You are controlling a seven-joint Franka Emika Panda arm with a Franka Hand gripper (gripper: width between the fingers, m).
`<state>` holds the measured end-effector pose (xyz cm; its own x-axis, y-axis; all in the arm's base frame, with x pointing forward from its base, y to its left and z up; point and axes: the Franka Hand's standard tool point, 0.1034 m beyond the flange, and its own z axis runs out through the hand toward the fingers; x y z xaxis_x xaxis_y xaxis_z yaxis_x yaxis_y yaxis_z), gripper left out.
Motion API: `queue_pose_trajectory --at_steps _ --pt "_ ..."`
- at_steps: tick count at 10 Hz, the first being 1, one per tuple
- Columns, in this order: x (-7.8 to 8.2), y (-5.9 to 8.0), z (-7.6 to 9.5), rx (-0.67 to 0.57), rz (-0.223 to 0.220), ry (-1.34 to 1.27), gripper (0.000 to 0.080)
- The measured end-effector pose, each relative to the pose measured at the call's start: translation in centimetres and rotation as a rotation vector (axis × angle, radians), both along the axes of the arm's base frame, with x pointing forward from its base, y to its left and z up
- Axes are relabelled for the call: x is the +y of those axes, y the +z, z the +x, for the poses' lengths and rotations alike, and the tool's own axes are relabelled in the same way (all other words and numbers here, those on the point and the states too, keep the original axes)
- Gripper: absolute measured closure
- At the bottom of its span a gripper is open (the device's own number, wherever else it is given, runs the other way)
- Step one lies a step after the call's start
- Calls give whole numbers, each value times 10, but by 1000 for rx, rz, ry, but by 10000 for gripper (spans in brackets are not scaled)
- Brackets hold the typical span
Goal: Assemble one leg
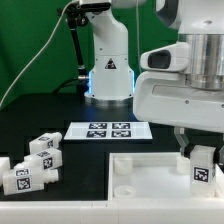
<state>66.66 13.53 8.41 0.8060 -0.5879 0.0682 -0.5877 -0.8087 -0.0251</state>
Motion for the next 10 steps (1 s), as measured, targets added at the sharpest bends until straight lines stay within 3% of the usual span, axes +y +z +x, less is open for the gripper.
queue_pose_trajectory --at_steps 1,4,7,9,10 --pt "-1 0 -1 10 33 -158 515" --pt "-2 0 -2 40 48 -433 515" --pt "-1 -1 -3 41 48 -464 515" --pt "1 -2 -4 39 44 -397 234" --pt "3 -4 -6 39 37 -285 234"
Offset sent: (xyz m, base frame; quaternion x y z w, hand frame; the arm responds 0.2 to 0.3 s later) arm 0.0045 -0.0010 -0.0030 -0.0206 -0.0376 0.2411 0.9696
